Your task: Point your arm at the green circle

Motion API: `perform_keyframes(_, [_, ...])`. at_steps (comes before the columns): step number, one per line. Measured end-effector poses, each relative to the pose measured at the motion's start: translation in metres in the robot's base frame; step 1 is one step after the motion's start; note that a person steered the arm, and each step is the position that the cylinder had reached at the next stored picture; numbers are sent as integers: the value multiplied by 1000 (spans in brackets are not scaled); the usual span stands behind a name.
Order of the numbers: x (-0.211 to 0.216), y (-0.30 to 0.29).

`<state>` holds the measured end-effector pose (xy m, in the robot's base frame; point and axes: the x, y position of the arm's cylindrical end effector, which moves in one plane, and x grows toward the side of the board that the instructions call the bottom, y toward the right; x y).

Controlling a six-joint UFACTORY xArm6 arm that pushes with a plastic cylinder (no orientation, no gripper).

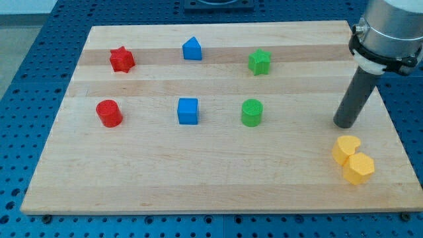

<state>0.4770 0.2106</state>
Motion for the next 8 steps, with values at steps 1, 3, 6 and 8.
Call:
perform_keyframes(1, [0, -13])
perform_keyframes(3, [0, -42])
perform_keyframes(6, [0, -46])
perform_keyframes(8, [-47, -68])
